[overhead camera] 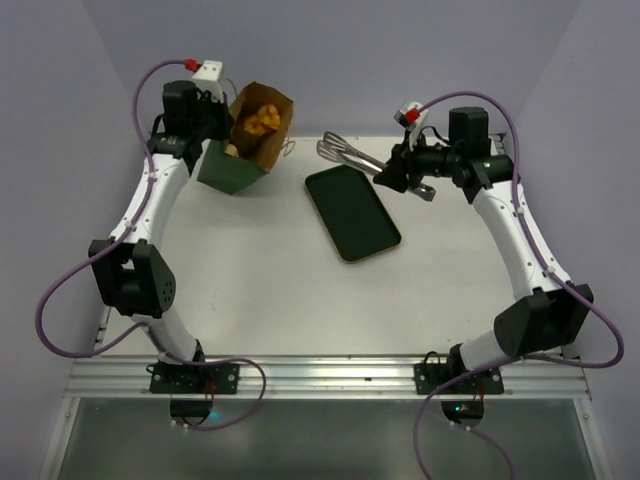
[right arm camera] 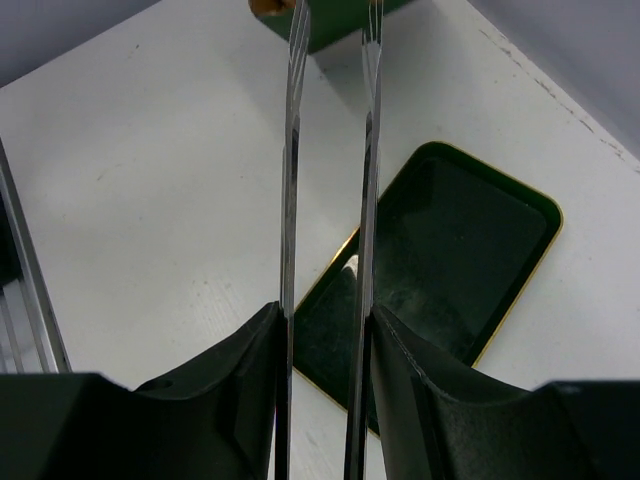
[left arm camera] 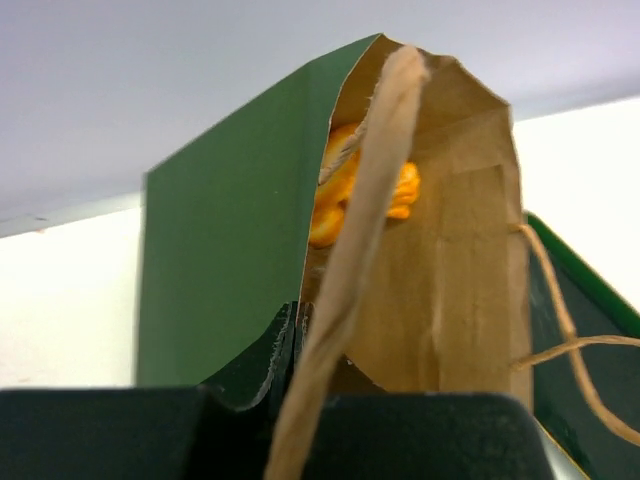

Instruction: Take the fake bread out of the paper bag

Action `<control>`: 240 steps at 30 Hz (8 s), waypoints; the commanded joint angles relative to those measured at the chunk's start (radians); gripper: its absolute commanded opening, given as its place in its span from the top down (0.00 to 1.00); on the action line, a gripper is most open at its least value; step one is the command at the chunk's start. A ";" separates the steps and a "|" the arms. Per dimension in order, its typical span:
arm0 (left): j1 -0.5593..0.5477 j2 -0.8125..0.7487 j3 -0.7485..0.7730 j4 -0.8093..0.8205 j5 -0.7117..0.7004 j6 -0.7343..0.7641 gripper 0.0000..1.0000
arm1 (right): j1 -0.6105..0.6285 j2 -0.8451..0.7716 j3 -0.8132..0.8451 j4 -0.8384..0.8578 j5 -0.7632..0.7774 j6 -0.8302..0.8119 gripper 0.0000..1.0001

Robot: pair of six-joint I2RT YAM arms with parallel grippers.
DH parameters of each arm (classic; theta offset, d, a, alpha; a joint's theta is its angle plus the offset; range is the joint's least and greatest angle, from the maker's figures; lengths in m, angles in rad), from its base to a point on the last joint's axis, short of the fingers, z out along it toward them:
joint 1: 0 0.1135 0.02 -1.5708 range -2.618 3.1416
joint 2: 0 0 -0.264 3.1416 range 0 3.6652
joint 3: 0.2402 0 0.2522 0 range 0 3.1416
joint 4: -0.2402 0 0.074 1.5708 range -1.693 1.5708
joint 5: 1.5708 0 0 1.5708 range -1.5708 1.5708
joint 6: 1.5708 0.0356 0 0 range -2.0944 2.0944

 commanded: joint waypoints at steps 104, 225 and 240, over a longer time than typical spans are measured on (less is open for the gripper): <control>-0.111 -0.363 -0.691 0.448 0.133 -0.253 1.00 | 0.308 0.521 -0.259 0.811 -0.097 1.418 0.48; -0.012 -0.584 -0.852 0.367 0.104 -0.188 1.00 | -0.117 0.502 -0.155 0.503 -0.108 0.661 0.54; -0.012 -0.588 -0.852 0.358 0.113 -0.188 1.00 | -0.168 0.443 -0.201 0.506 -0.120 0.667 0.48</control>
